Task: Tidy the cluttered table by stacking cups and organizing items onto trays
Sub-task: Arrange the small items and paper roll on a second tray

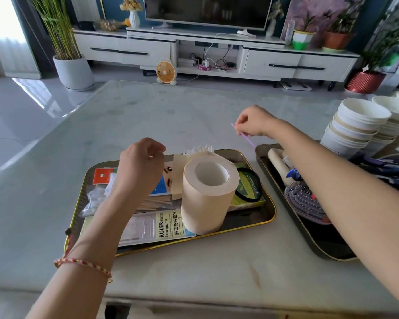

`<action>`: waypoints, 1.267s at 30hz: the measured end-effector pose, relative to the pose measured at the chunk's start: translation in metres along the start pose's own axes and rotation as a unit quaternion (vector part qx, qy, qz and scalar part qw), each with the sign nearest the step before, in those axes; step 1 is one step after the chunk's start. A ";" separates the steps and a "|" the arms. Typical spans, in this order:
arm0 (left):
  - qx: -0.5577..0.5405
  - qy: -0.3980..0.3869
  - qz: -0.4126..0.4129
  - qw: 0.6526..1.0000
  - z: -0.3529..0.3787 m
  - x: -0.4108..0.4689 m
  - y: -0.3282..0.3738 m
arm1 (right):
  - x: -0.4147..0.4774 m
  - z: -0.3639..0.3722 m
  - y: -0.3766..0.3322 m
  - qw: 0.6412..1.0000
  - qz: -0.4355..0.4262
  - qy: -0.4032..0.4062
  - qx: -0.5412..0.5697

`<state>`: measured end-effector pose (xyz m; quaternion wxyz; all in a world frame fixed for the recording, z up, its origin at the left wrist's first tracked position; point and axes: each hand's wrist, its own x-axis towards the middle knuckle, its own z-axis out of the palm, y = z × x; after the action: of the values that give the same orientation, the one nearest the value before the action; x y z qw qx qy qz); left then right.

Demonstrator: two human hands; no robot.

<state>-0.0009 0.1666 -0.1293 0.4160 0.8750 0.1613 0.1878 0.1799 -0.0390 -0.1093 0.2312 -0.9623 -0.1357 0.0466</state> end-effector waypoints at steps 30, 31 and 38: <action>0.109 0.033 0.022 0.993 -0.022 -0.022 -0.027 | -0.077 0.021 -0.021 0.995 -0.034 0.010 -0.090; 0.134 0.041 0.029 0.990 -0.025 -0.026 -0.034 | -0.084 0.025 -0.018 0.995 -0.020 0.011 -0.100; 0.151 0.028 -0.049 0.987 -0.039 -0.056 -0.065 | -0.127 0.042 -0.009 1.000 0.024 -0.002 0.017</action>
<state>-0.0763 0.2067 -0.1685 0.2832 0.9130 0.2426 0.1653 0.0490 -0.0491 -0.1388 0.2465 -0.9610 -0.1118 0.0567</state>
